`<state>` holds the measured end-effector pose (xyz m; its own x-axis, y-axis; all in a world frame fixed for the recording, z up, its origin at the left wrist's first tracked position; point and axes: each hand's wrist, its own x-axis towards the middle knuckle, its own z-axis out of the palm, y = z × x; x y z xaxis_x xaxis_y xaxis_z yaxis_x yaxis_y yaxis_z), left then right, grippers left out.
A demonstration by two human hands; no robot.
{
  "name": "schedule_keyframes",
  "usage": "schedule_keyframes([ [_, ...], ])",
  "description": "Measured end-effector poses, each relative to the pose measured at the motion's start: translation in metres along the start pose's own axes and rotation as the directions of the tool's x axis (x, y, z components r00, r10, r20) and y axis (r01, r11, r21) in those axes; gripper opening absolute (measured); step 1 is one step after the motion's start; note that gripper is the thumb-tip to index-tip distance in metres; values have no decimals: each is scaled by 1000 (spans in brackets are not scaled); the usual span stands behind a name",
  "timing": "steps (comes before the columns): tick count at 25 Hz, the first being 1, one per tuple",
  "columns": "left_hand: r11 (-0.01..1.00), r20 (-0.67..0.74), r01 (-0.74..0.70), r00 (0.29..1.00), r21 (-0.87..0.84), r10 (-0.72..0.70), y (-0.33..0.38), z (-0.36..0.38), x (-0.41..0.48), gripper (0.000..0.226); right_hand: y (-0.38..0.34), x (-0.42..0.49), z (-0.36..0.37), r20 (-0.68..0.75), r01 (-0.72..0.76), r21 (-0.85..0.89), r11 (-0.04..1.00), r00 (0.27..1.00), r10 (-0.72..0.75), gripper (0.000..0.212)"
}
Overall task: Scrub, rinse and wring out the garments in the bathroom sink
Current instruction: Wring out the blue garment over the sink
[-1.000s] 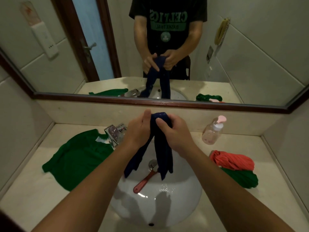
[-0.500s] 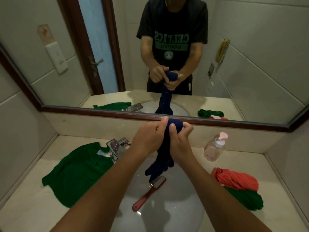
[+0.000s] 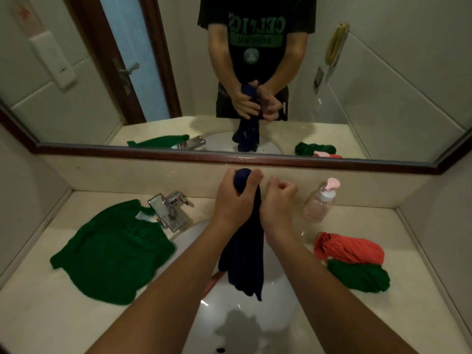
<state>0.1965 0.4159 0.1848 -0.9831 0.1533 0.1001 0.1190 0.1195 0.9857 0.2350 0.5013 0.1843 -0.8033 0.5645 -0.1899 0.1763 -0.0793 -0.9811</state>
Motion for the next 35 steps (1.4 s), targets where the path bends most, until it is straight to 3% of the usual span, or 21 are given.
schedule_keyframes([
  [2, 999, -23, 27, 999, -29, -28, -8, -1, -2, 38, 21, -9, -10, -63, -69, -111, 991, 996, 62, 39],
  [4, 998, -70, -68, 995, 11, 68, -6, -2, -4, 30, 37, -27, -6, 98, -270, -28, 962, 957, 271, 54],
  [5, 994, -88, -108, 990, 9, 109, -4, -2, -6, 25, 45, -34, 0, 209, -395, 22, 918, 900, 382, 64],
  [7, 989, -132, -118, 986, -87, 106, -5, -4, -12, 14, 59, -41, 18, 402, -585, 164, 795, 775, 487, 80],
  [10, 951, -129, -68, 991, -302, 30, -14, -29, -17, 8, 63, -24, 42, 498, -666, 513, 542, 745, 444, 86],
  [12, 931, -42, -34, 999, -363, 20, -30, -48, -16, 8, 67, -7, 55, 465, -649, 580, 492, 760, 454, 69],
  [14, 930, 28, -7, 999, -368, 19, -46, -62, -21, 12, 83, 4, 66, 358, -642, 566, 517, 756, 547, 67],
  [18, 887, 139, 70, 990, -457, -6, -66, -89, -34, 15, 159, 22, 73, 70, -600, 558, 574, 723, 687, 114],
  [22, 842, 213, 164, 975, -514, -61, -79, -120, -46, 18, 155, 22, 75, -79, -560, 610, 561, 661, 746, 91],
  [25, 825, 240, 202, 967, -528, -83, -80, -133, -50, 21, 171, 28, 74, -39, -570, 592, 570, 685, 727, 83],
  [28, 832, 265, 212, 961, -513, -81, -73, -142, -44, 23, 167, 26, 69, 24, -554, 558, 618, 755, 655, 59],
  [30, 889, 243, 175, 967, -424, -75, -76, -143, -36, 23, 155, 25, 64, 5, -439, 510, 740, 861, 508, 59],
  [32, 958, 207, 73, 978, -278, -15, -80, -136, -30, 21, 134, 22, 55, 90, -283, 435, 855, 958, 271, 52],
  [35, 989, 130, -143, 981, -34, 146, -80, -111, -27, 18, 94, 9, 47, 287, -126, 346, 930, 958, 23, 39],
])
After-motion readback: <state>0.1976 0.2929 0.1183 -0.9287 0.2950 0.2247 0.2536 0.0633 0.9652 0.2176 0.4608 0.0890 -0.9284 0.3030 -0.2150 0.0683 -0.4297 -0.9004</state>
